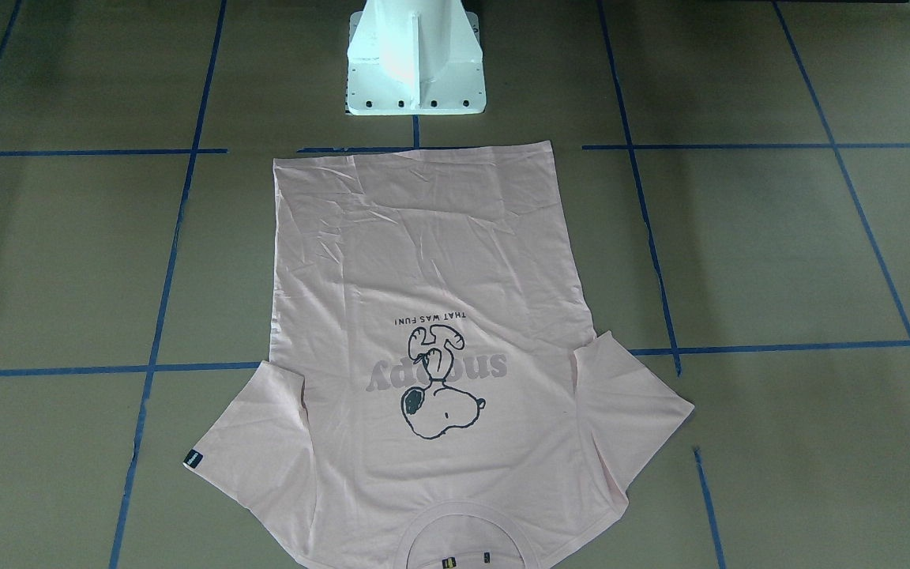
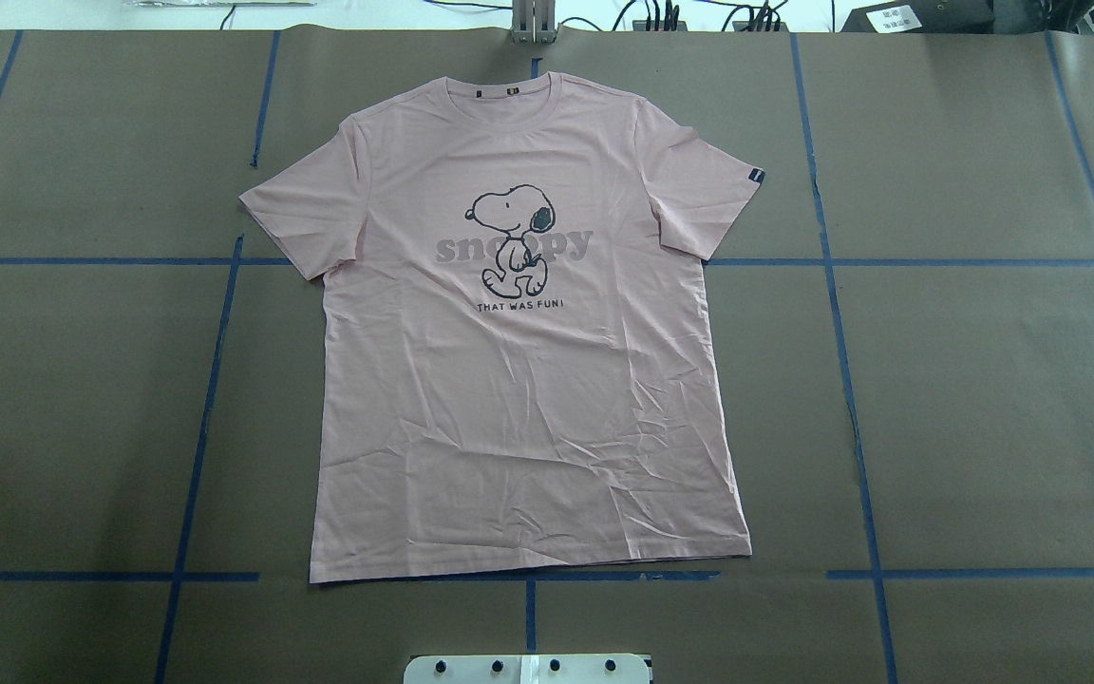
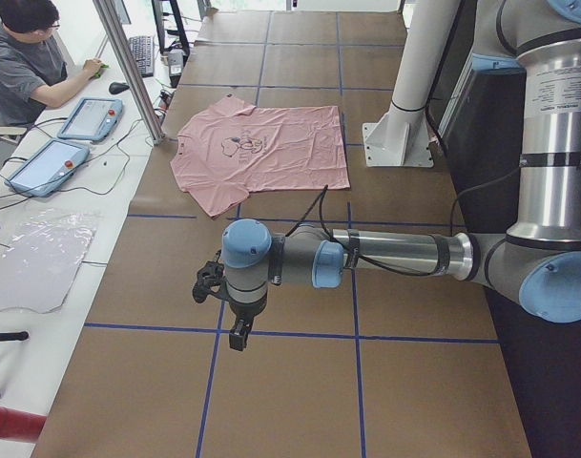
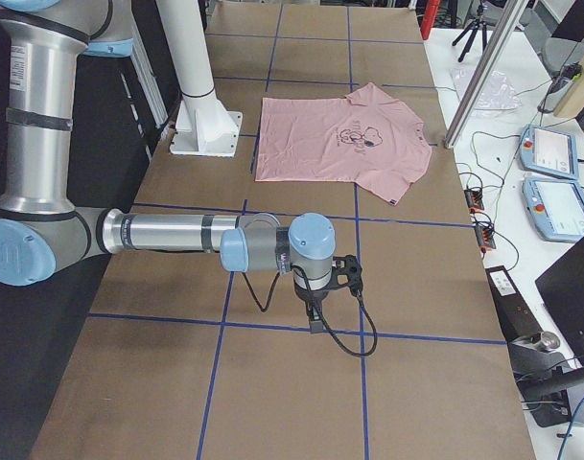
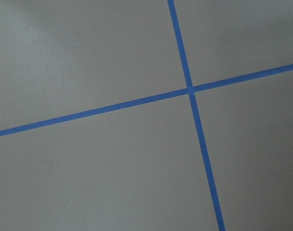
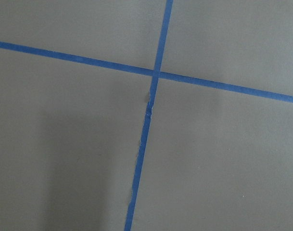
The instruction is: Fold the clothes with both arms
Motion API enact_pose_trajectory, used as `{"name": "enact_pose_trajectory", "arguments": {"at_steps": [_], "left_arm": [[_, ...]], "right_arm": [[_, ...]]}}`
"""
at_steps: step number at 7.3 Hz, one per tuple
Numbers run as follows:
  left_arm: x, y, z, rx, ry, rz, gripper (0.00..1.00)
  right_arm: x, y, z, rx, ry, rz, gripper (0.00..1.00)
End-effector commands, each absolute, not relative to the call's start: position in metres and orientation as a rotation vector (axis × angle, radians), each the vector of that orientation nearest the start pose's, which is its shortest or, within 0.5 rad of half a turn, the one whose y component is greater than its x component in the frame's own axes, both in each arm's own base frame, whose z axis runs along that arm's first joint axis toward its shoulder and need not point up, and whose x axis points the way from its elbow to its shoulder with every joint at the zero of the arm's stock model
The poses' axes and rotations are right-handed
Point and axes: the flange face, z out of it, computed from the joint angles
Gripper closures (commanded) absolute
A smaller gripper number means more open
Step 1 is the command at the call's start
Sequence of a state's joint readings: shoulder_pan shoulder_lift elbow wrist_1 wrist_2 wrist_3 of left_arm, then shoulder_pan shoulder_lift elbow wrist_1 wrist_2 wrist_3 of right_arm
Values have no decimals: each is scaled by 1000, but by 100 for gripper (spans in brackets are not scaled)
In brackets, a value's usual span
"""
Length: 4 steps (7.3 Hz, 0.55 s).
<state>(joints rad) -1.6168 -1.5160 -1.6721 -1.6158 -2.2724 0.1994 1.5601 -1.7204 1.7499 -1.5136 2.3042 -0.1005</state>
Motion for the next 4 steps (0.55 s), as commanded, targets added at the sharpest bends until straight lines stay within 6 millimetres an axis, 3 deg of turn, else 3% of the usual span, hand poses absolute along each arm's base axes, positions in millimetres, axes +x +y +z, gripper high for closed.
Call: {"name": "enact_pose_trajectory", "arguments": {"at_steps": [1, 3, 4], "left_arm": [[-91, -472, 635, 188, 682, 186, 0], [-91, -471, 633, 213, 680, 194, 0], [-91, -473, 628, 240, 672, 203, 0]], "right_arm": [[62, -435, 635, 118, -733, -138, 0], [61, -436, 632, 123, -736, -141, 0], [59, -451, 616, 151, -741, -153, 0]]}}
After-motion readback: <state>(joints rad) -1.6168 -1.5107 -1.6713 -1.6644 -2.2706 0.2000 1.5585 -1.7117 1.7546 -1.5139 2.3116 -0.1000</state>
